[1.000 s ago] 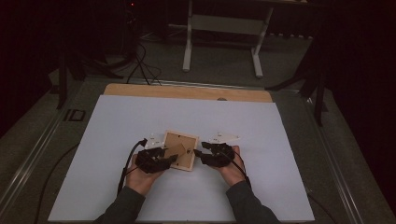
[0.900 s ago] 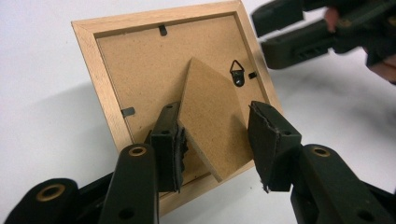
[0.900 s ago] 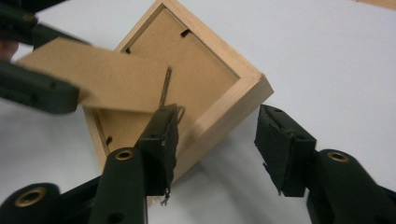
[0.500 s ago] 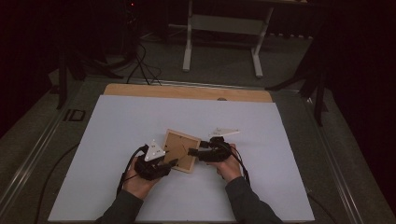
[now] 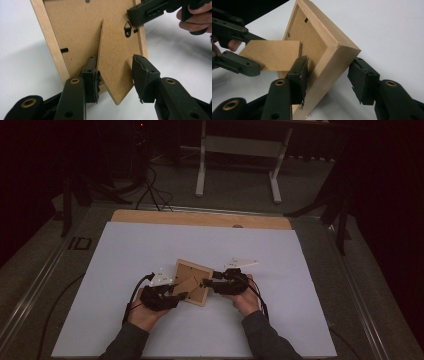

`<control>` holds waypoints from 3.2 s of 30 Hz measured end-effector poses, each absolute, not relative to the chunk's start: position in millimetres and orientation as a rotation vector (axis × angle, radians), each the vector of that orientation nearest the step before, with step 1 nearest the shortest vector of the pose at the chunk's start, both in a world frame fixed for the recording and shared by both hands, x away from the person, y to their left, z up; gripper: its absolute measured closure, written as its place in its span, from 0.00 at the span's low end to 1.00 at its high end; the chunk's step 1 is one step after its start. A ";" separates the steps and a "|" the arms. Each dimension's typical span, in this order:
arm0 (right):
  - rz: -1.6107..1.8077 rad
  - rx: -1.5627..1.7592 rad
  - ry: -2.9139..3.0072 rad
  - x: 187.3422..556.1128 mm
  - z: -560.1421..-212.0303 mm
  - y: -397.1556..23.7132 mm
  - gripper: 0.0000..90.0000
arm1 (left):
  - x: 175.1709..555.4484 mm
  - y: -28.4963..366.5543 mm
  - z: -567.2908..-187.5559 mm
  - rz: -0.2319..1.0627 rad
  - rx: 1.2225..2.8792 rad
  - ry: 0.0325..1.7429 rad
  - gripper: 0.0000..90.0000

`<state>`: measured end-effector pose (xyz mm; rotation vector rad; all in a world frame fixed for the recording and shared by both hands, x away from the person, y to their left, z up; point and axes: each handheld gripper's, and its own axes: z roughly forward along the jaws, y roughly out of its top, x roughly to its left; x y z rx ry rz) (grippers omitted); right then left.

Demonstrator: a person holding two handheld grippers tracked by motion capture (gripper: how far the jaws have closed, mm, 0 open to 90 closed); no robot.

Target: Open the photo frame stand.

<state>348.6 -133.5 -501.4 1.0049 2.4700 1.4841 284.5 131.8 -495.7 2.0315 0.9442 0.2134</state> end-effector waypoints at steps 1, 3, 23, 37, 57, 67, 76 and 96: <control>1.484 0.994 2.468 347.8 -500.7 -133.0 0.56 | 285.1 132.9 -495.6 0.197 2.026 0.943 0.65; 1.477 0.967 2.465 345.7 -499.0 -132.0 0.57 | 286.0 134.3 -494.9 0.170 2.021 0.940 0.66; 1.413 0.863 2.407 336.4 -485.7 -128.9 0.64 | 288.7 126.0 -499.4 0.231 2.119 0.919 0.71; 1.379 0.795 2.361 331.1 -477.1 -123.2 0.65 | 291.9 113.6 -507.2 0.314 2.181 0.918 0.77; 1.336 0.774 2.314 328.5 -475.6 -119.1 0.65 | 299.4 107.0 -513.3 0.412 2.183 0.960 0.77; 1.327 0.766 2.313 327.6 -475.7 -118.5 0.64 | 298.9 99.5 -517.5 0.457 2.183 0.966 0.79; 1.338 0.762 2.327 325.5 -476.1 -119.4 0.63 | 299.3 105.3 -517.9 0.383 2.160 0.963 0.76; 1.329 0.710 2.397 318.1 -478.3 -113.8 0.53 | 295.4 114.9 -521.8 0.212 2.113 0.985 0.66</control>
